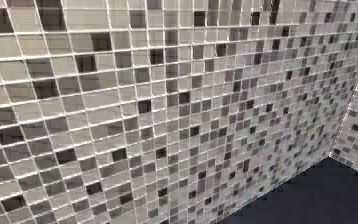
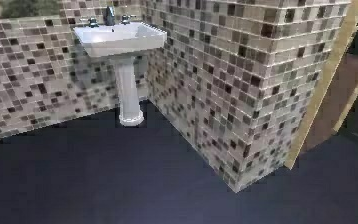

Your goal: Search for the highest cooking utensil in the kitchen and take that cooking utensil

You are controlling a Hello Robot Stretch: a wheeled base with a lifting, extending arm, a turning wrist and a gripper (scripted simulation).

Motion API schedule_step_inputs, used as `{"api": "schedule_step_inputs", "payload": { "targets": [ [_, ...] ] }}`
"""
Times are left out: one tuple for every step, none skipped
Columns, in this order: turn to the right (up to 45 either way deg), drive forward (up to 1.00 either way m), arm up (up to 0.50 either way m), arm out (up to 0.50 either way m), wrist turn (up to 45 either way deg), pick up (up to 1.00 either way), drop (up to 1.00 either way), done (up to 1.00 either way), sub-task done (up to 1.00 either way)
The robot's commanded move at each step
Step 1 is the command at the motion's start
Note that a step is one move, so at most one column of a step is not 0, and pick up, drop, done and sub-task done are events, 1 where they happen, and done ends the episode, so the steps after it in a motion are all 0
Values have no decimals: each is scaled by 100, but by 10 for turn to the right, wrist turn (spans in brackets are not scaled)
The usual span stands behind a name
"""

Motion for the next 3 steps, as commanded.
{"api": "schedule_step_inputs", "payload": {
  "targets": [
    [450, 0, 0, 0, 0, 0, 0, 0, 0],
    [450, 0, 0, 0, 0, 0, 0, 0, 0],
    [450, 0, 0, 0, 0, 0, 0, 0, 0]
  ]
}}
